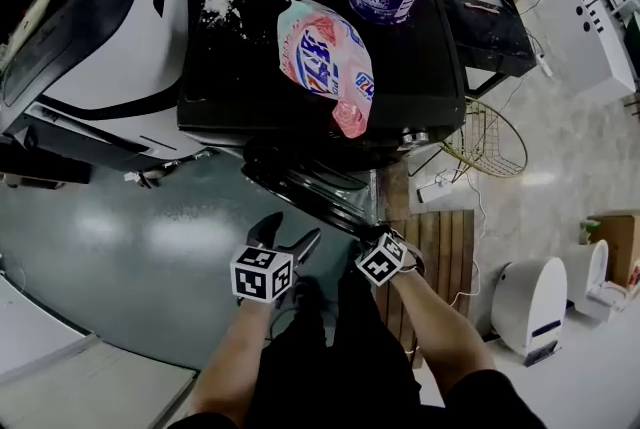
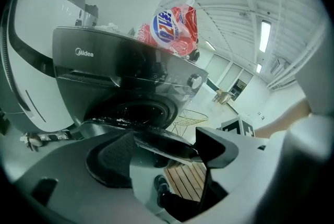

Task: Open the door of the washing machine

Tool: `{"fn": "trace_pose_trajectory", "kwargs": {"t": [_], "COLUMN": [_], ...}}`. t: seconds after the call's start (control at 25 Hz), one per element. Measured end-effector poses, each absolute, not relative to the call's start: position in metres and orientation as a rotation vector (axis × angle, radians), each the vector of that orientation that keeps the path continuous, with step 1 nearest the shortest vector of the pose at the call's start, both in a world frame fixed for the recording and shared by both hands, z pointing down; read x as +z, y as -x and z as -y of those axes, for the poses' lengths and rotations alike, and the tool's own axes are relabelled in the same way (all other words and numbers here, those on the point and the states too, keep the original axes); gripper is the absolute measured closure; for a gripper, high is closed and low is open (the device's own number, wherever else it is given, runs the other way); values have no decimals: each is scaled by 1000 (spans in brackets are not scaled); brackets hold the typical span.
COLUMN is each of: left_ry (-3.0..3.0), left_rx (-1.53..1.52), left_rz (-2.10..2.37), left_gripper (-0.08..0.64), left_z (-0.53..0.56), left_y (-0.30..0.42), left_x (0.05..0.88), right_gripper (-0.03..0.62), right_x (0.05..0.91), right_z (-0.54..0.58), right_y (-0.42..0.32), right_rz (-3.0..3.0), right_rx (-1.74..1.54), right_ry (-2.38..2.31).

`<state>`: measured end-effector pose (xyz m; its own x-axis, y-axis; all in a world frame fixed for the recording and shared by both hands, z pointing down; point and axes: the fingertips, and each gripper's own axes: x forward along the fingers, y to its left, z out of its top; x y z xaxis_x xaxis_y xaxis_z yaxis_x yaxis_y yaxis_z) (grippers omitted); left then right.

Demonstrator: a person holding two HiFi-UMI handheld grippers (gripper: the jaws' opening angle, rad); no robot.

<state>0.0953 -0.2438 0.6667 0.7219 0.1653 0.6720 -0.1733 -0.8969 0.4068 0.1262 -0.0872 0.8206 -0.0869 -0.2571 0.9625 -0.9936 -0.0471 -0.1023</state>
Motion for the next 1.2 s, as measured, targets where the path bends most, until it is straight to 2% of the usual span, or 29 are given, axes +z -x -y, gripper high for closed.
{"fn": "trace_pose_trajectory", "kwargs": {"t": [0.56,0.88,1.2], "left_ry": [-2530,-2551,-2724], "left_rx": [942,840,750], "left_rz": [-86,-112,-64], "left_gripper": [170,172,181], "left_z": [257,253,254], "left_y": [-10,10,5], "left_x": [608,564,512], "right_gripper": [469,471,507], "right_x": [790,716,616], "right_z": [63,61,98], "right_y": [-43,-59,-96], "right_rz": [1310,1311,1566], "right_rx": [1399,1280,1068], "right_ry": [-1560,-1762,-2026]}}
